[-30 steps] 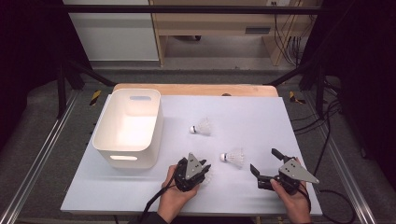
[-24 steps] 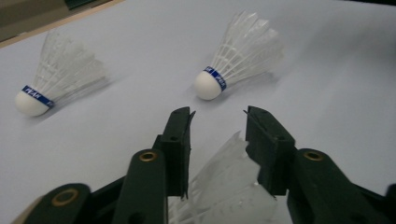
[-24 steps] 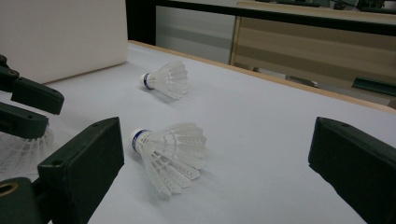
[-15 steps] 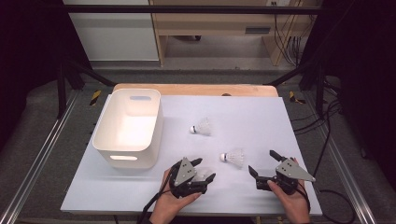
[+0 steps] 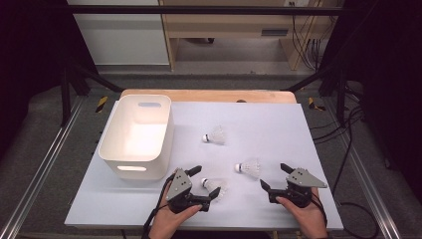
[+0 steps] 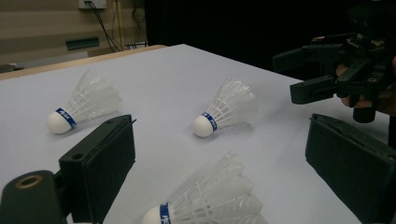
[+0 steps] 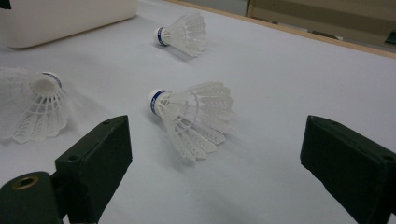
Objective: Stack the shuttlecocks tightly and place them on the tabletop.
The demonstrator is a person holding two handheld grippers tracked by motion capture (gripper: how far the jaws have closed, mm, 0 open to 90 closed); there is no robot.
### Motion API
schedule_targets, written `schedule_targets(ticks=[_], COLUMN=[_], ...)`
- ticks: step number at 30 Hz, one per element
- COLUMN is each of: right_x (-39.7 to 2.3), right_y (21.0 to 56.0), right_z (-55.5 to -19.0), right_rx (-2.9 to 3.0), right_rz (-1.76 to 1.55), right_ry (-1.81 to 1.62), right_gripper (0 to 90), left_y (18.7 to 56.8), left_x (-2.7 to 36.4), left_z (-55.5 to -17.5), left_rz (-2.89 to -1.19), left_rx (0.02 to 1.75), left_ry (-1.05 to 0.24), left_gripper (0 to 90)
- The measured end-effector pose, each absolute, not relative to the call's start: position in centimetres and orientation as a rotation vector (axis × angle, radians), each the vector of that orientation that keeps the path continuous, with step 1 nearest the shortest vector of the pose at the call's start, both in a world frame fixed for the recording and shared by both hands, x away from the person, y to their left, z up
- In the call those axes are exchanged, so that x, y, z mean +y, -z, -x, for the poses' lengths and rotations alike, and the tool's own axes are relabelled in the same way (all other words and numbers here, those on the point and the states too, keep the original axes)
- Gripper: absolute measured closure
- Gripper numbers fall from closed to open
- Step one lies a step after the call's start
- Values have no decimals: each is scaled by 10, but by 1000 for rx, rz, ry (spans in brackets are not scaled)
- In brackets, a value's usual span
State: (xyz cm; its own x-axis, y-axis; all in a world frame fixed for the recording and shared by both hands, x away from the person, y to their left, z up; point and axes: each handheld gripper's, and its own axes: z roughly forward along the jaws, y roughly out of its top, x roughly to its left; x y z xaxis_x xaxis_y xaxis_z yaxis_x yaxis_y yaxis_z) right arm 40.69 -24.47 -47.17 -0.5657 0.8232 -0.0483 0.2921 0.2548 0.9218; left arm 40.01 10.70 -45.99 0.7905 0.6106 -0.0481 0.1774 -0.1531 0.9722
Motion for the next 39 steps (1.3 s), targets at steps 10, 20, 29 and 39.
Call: schedule_targets(ticks=[10,20,29,39], right_x=[-237,-219,-199,-199], right_y=[472,474,475,475], right_z=[-408,-424,-449,-448], right_rx=[2079,2195,2309,2314], right_rz=[-1043,-1073,-1071,-1039], right_ry=[-1251,-1168,-1136,-1144], right_gripper=[124,176,333,535], left_y=[460,464,466,466], left_x=[124,143,154,152], left_z=[-388,-370,-372,-373], left_rz=[-1680,-1666,-1634,-1644], left_rx=[622,623,648,634], left_ry=[-471,-458,-486,-490], left_gripper=[72,70,69,70])
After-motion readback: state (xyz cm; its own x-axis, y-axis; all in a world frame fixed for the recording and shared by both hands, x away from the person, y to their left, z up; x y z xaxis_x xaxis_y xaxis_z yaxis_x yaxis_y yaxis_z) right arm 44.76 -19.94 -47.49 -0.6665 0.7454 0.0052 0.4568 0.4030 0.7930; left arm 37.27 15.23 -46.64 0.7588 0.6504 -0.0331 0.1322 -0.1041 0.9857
